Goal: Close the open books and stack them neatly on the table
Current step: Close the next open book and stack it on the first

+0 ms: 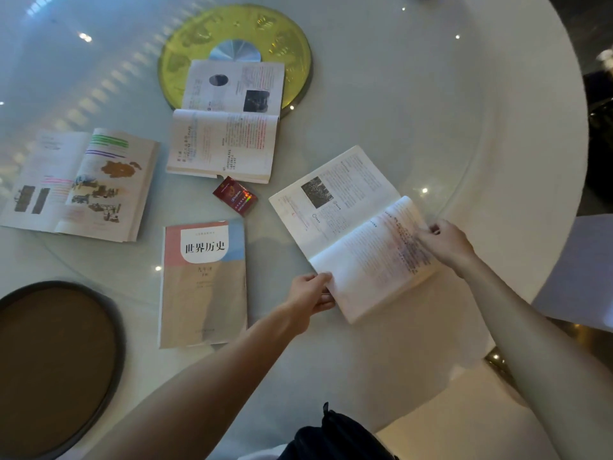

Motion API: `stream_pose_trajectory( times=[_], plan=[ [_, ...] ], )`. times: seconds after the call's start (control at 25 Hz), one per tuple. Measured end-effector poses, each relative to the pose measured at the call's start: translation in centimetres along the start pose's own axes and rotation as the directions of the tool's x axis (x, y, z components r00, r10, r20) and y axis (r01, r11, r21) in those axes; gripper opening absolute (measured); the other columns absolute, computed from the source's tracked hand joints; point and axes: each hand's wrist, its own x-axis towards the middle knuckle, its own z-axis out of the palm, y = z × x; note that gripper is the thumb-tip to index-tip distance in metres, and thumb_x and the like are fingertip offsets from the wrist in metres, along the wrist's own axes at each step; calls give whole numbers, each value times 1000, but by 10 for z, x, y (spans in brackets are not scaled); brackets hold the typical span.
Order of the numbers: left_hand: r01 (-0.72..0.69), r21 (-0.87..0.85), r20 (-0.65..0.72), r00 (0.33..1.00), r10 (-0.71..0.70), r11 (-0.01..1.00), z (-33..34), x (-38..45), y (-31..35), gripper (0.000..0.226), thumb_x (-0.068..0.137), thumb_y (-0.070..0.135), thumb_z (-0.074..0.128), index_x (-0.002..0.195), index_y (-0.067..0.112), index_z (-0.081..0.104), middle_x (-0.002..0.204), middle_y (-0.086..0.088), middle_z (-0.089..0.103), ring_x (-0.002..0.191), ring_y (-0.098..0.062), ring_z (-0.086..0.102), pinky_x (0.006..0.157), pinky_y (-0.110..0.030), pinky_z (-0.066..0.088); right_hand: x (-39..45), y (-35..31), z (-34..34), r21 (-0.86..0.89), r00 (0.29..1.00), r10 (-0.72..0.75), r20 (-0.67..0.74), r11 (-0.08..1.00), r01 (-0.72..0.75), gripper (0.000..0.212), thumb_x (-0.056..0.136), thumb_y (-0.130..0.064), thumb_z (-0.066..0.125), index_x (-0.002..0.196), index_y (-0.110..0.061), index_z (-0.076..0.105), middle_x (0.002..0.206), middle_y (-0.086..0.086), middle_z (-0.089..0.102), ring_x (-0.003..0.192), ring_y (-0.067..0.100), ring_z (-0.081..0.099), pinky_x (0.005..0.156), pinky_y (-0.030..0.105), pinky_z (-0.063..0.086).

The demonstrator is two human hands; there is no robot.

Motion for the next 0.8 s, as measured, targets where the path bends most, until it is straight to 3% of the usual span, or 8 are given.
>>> stream_pose_trajectory(
  times=[0.12,0.24,0.32,0.52,0.6,0.68,0.76,0.8],
  plan=[
    [14,-121,12,1000,-13,993,-18,-2,14,12,89,17,63,96,7,61,69,-4,49,50,-14,45,55,-25,53,6,-9,-25,143,987,-7,159,990,-16,16,83,-17,77,95,-9,73,96,7,75,89,26,71,78,39,53],
    [-13,-224,-23,1000,8,975,-32,5,28,15,89,19,64,100,8,63,81,-7,45,59,-15,42,56,-25,53,13,-47,-46,317,947,-21,320,944,-87,10,86,-4,76,92,-4,68,82,10,71,60,15,70,55,27,54],
    [-27,-297,-52,999,12,954,-33,8,40,13,92,21,62,94,9,67,81,-6,51,61,-15,48,54,-23,52,23,-76,-47,477,942,-24,333,866,-146,8,90,-4,71,88,-9,65,80,9,68,55,12,69,48,25,57],
    [-12,-487,-137,989,-63,873,-30,14,54,24,101,24,44,91,11,61,71,-5,72,66,-18,66,64,-28,53,44,-124,-14,702,951,-76,301,692,-167,8,96,-8,62,88,-5,63,86,14,63,71,23,67,70,36,60],
    [31,-465,-165,979,-121,885,-28,19,50,21,100,22,45,93,9,60,75,-7,68,66,-19,64,61,-28,55,51,-136,3,680,947,-79,310,714,-163,18,102,-23,58,97,-6,62,89,13,61,74,23,65,78,40,59],
    [86,-466,-128,978,-163,881,-22,18,44,24,101,22,46,84,10,58,73,-6,60,63,-18,60,55,-25,56,61,-145,21,537,965,-62,256,839,-88,38,102,-38,57,114,-3,62,99,12,63,82,24,66,84,44,58],
    [131,-464,-62,982,-180,876,-12,15,40,29,102,21,43,76,12,53,74,-6,52,60,-17,54,49,-22,54,69,-156,39,195,978,-149,148,974,118,56,99,-42,61,136,-1,59,117,13,66,103,29,67,93,46,55],
    [148,-460,-43,981,-188,876,-8,15,39,29,102,19,42,76,13,52,76,-6,51,60,-17,56,50,-22,55,73,-162,49,-25,961,-248,123,967,253,60,98,-40,62,145,-3,53,132,15,63,120,32,62,102,46,50]
  ],
)
